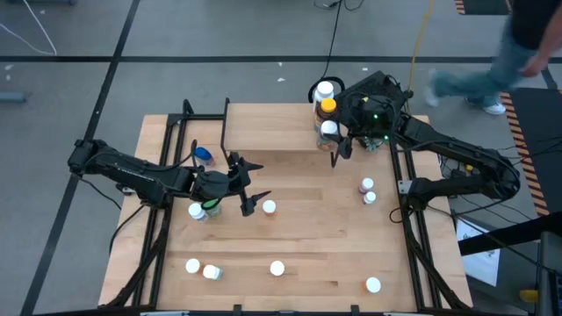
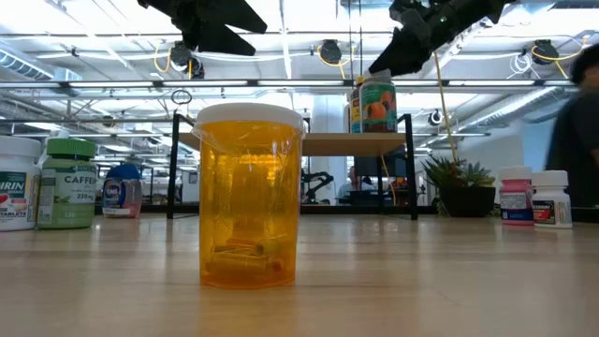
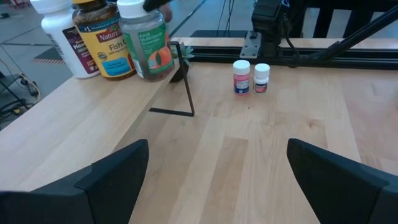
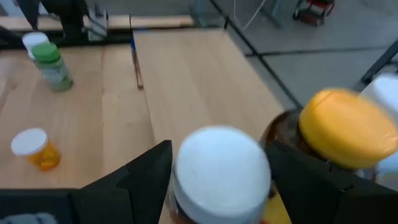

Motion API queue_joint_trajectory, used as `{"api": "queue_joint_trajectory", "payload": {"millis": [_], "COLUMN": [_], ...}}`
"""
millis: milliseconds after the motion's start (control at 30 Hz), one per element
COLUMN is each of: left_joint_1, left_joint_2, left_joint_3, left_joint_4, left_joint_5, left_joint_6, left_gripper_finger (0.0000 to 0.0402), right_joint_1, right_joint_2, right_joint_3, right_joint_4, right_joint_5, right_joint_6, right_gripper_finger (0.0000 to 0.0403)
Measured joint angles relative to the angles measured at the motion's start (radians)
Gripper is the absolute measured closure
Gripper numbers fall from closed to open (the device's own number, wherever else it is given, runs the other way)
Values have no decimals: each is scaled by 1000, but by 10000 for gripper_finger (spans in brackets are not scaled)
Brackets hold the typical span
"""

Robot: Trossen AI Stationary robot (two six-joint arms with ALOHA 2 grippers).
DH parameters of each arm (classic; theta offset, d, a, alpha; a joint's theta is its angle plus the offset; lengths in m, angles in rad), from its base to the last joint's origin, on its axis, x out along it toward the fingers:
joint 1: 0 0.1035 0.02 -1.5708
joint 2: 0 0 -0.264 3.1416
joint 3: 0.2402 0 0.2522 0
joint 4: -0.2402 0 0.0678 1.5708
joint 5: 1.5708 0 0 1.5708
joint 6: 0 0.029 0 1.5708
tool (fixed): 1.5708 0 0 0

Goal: Pick and place medicine bottles onto shelf by color
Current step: Put the green pill bottle on the shelf, then put the blue pill bottle on the shelf

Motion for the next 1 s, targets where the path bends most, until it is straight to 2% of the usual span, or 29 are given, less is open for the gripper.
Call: {"api": "queue_joint_trajectory", "payload": {"millis": [267,500,667,867,1000], "left_joint_1": [0,0,-1,-5,-53], "left_joint_2": [0,0,0,0,-44], "left_joint_3": [0,0,0,0,8], "left_joint_4": [-1,-37,-47,-62,-196], "left_joint_5": [0,0,0,-9,-132], "left_joint_6": [-3,-30,-53,-72,-115], "left_gripper_finger": [16,16,16,16,16], "right_joint_1": [3,69,121,203,307], "right_joint_2": [-73,-163,-221,-280,-286], "right_joint_3": [0,-8,-111,-261,-324], "right_joint_4": [14,-109,-107,14,83], "right_joint_5": [-1,1,8,1,-44], "right_joint_6": [-16,-1,29,94,146], "right_gripper_finger": [144,145,157,181,192]}}
